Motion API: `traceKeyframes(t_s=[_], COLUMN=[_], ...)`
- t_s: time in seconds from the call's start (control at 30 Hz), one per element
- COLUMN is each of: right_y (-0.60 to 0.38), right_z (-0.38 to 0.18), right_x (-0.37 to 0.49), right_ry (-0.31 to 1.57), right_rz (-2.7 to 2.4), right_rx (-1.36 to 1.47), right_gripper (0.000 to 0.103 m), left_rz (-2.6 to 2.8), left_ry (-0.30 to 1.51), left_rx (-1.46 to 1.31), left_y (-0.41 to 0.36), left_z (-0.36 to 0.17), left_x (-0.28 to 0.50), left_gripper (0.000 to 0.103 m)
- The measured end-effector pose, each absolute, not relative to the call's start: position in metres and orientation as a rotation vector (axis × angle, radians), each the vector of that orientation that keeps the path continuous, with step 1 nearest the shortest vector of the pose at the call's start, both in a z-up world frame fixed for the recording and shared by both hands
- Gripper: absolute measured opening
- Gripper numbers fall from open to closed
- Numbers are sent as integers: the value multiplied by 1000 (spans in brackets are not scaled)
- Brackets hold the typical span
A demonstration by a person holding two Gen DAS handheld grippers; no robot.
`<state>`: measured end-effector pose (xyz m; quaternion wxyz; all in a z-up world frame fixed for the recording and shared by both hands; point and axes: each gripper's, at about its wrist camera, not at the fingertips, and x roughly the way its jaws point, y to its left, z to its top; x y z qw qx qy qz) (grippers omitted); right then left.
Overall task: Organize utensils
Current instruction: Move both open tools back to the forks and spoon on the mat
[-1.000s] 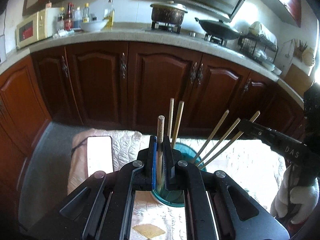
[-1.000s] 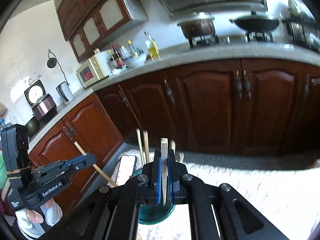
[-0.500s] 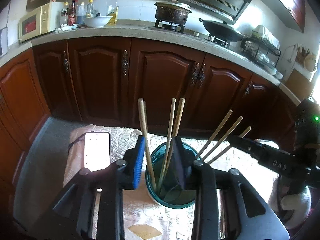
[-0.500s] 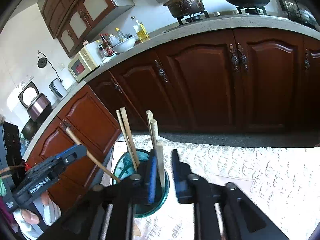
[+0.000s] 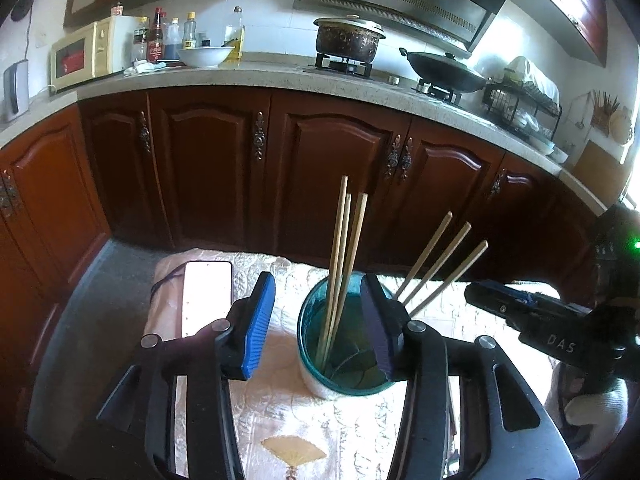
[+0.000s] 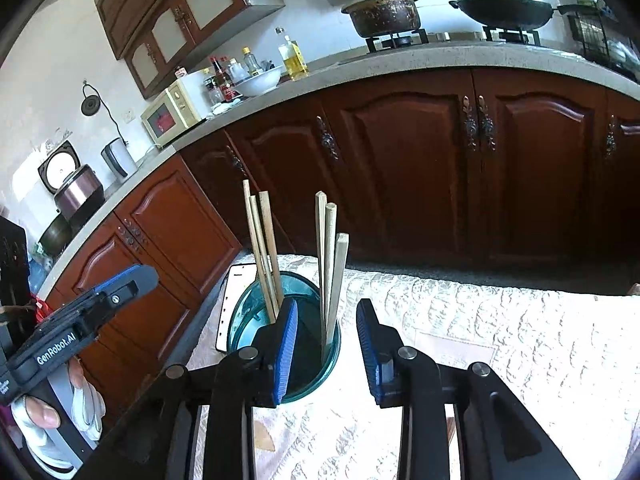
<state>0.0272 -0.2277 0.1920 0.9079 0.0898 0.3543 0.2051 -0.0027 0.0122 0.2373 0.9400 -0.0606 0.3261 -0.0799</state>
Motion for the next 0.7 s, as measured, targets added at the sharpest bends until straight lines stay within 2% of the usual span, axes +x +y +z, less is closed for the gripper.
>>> traceKeyframes(t_s=[0.7], right_y=[-240], right_z=[198], right_x=[-39], right_ry=[689], right_rz=[344], right_rx=[94], right_gripper=[37], left_rz=[-151], left_ry=[677], left_rx=[-65], left_y=[-26], left_z=[206], left_x=[-52], left_gripper=[49])
